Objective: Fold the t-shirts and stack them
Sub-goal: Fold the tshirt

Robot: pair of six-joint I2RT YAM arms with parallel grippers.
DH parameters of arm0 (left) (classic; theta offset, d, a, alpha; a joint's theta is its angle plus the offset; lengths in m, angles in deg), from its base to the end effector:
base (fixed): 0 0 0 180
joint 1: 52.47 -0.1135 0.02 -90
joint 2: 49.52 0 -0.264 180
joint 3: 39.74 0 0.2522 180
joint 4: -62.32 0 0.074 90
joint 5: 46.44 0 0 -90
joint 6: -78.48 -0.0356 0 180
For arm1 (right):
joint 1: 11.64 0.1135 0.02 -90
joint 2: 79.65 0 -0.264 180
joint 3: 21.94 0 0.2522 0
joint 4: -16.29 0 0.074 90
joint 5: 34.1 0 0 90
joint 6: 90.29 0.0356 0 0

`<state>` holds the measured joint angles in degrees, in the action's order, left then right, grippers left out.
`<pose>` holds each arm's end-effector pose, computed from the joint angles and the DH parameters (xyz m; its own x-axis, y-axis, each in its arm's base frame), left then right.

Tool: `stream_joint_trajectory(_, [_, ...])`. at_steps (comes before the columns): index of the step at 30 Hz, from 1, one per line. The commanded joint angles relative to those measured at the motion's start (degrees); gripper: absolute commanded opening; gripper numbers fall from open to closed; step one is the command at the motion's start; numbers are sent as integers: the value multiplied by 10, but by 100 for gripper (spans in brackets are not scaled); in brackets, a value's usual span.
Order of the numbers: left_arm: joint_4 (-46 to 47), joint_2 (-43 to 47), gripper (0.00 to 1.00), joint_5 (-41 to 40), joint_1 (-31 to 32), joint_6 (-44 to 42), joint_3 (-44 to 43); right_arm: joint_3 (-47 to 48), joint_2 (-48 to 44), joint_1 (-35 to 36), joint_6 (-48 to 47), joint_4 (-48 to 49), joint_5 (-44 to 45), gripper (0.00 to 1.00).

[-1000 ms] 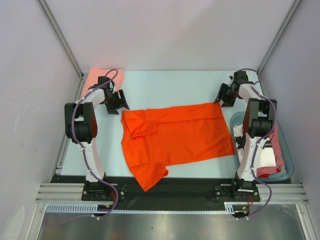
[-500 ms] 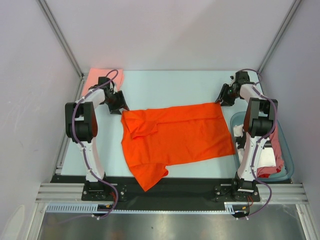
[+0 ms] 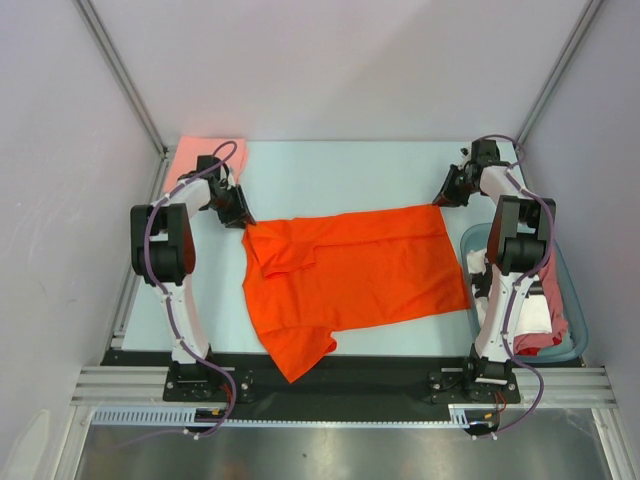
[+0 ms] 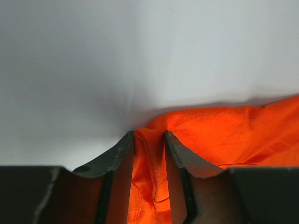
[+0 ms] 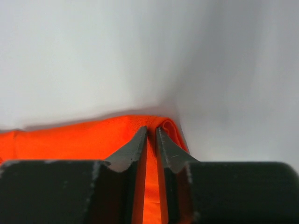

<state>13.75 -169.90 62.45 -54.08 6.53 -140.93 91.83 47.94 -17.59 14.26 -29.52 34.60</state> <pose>0.4326 0.0006 0.1587 -0.9094 -0.3188 -0.2670 -0.1955 0.8944 -0.4022 0.4789 -0.0369 0.1700 -0.8522 0.3242 -0.4106 0.1323 0.8929 0.4304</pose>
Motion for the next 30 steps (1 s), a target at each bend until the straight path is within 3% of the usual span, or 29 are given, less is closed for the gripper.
stream_joint_trajectory(1, [8, 8, 36, 15, -4, 1, 3, 26, -3, -3, 11, 9, -9, 16])
stream_joint_trajectory(5, [10, 14, 32, 11, -9, 2, 3, 27, 0, -2, 20, 13, -9, 7])
stream_joint_trajectory(7, [11, 15, 20, 10, -9, 5, 4, 26, 1, -3, 28, 18, 5, 0])
stream_joint_trajectory(9, [14, 15, 6, 5, -9, 9, 7, 23, 0, -3, 35, 23, 17, 0])
stream_joint_trajectory(11, [19, 20, 0, -2, -10, 11, 12, 16, -1, -3, 36, 35, 36, 0])
stream_joint_trajectory(17, [54, 49, 0, -25, -14, 23, 46, 10, 6, -9, 38, 49, 66, 0])
stream_joint_trajectory(30, [82, 53, 0, -91, -35, 33, 25, 80, 73, 1, 43, 62, 21, 0])
